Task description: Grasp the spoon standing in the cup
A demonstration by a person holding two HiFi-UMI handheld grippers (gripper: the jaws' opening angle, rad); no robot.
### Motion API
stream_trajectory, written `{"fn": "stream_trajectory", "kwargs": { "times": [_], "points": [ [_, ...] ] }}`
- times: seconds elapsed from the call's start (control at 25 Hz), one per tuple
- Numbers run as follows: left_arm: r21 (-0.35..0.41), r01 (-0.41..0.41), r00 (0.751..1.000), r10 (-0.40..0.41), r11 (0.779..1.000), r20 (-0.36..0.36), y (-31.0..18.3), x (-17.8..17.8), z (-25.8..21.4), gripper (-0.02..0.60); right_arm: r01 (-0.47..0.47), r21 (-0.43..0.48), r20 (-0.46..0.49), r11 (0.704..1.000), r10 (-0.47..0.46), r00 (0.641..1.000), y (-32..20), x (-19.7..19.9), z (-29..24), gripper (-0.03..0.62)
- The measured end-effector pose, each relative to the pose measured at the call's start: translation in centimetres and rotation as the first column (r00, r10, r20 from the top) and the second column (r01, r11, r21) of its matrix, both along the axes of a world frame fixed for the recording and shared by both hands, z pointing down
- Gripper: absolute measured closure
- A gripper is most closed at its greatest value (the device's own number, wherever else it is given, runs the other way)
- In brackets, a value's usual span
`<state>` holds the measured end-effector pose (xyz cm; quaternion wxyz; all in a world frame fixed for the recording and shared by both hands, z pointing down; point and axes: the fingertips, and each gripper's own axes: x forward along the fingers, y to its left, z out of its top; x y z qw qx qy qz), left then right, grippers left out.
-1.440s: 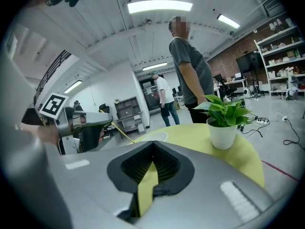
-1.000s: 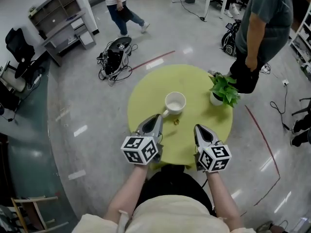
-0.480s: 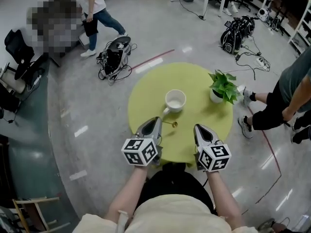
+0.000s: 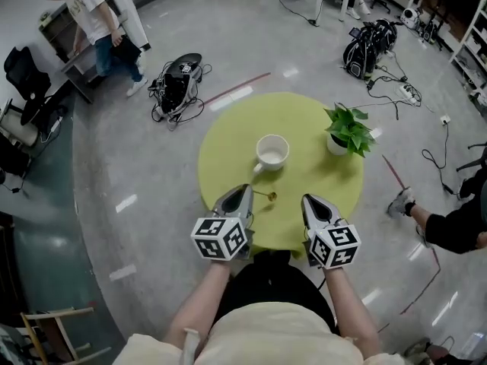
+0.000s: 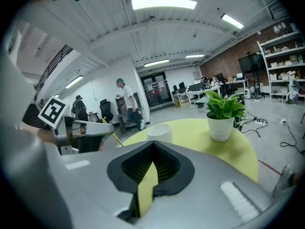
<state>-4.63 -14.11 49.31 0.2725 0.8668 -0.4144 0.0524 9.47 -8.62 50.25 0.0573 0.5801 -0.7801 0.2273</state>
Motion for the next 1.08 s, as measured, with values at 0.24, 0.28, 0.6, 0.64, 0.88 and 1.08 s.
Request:
{"fn": "stream_trajectory", "kwargs": {
  "times": [0.24,0.28,0.6,0.64,0.88,1.08],
  "points": [
    [0.002,-0.009,1.0,0.009,1.0,0.002,0.1,0.5,-0.1,0.575,-0.01,0.002,-0.01,1.0,0.01,1.0,0.0,0.5,-0.2,0.594],
    [0.003,-0.01,1.0,0.01,1.0,0.001,0.0,0.6,-0.2,0.575,-0.01,0.004,-0.009,1.0,0.01,1.0,-0.1,0.5,-0.3,0.594],
    [0.001,-0.008,1.0,0.008,1.0,-0.004,-0.2,0.8,-0.2,0.575,-0.004,0.012,0.003,1.0,0.004,1.0,-0.5,0.2,-0.5,0.594],
    [0.002,-0.008,1.0,0.008,1.0,-0.003,-0.3,0.7,-0.2,0.575,-0.005,0.012,0.004,1.0,0.005,1.0,-0.5,0.2,-0.5,0.594],
    [0.004,-0.004,1.0,0.004,1.0,-0.003,-0.5,0.5,-0.2,0.575,0.002,0.009,0.008,1.0,-0.002,1.0,-0.8,0.1,-0.3,0.594],
    [0.006,-0.003,1.0,0.003,1.0,-0.01,-0.8,0.0,-0.5,0.575,0.009,0.012,0.005,1.0,-0.009,1.0,-1.2,-0.6,-0.6,0.594]
  ]
}}
